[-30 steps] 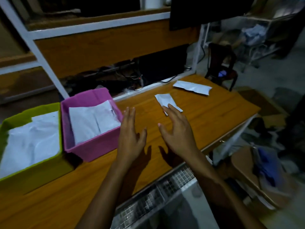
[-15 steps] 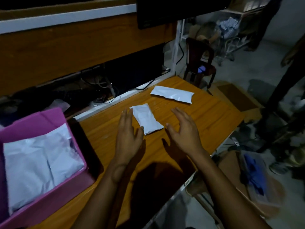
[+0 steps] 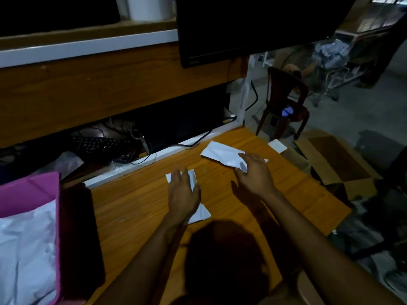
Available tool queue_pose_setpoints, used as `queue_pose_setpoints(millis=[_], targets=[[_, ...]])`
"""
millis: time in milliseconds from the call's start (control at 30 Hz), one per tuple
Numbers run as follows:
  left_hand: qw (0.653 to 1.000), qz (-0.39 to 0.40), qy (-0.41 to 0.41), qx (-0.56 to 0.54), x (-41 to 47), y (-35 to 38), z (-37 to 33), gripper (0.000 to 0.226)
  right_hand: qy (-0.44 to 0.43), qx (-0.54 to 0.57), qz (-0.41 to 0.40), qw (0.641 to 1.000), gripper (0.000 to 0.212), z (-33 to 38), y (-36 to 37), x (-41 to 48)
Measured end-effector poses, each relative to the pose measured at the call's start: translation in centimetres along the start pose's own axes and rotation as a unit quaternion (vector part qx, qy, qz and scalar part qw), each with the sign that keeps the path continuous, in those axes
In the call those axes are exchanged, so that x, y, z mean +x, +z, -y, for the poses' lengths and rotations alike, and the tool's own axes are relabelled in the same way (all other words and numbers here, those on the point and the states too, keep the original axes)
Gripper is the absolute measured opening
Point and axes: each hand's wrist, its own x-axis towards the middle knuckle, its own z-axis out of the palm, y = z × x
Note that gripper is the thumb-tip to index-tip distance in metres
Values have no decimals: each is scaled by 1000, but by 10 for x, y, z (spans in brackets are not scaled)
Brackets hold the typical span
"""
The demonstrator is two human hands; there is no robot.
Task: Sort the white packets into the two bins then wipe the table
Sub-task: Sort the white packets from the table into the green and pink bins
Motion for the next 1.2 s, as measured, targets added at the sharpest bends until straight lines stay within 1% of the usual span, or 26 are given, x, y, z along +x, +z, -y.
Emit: queue_pose_setpoints(millis=[100, 167, 233, 300, 333, 433, 533, 633, 667, 767, 833, 933, 1067, 1200], targets=[[996, 23, -61, 57, 15, 23, 2, 72, -33, -61, 62, 996, 48, -25, 13, 41], [991, 32, -79, 101, 21, 33, 3, 70, -29, -73, 131, 988, 58, -39, 21, 59], [988, 30, -84, 127, 26, 39, 4, 70, -14, -129, 200, 971, 69, -47, 30, 70], [986, 30, -86, 141, 28, 42, 5, 70, -12, -203, 221, 954, 70, -49, 40, 76], [985, 29, -87, 146, 28, 43, 5, 71, -17, -221, 214, 951, 66, -47, 44, 79], [985, 7, -87, 150, 28, 46, 9, 73, -47, -224, 178, 957, 52, -38, 47, 89], [987, -13, -83, 137, 31, 49, 12, 70, -69, -214, 155, 962, 64, -32, 53, 97], [989, -36, -75, 124, 31, 51, 17, 66, -64, -162, 199, 964, 71, -35, 72, 93], [988, -35, -81, 124, 31, 53, 20, 65, -72, -159, 200, 964, 70, -38, 82, 87], [984, -18, -88, 151, 34, 57, 27, 67, -106, -183, 138, 968, 62, -37, 100, 65], [986, -28, -85, 144, 35, 55, 25, 62, -93, -179, 133, 970, 55, -30, 102, 56], [991, -47, -67, 107, 31, 49, 20, 57, -73, -183, 130, 972, 51, -21, 101, 44], [994, -22, -62, 88, 29, 54, 35, 60, -49, -189, 120, 973, 47, -14, 103, 22], [998, -9, -32, 58, 22, 43, 33, 62, -39, -179, 126, 975, 47, 0, 98, -3]])
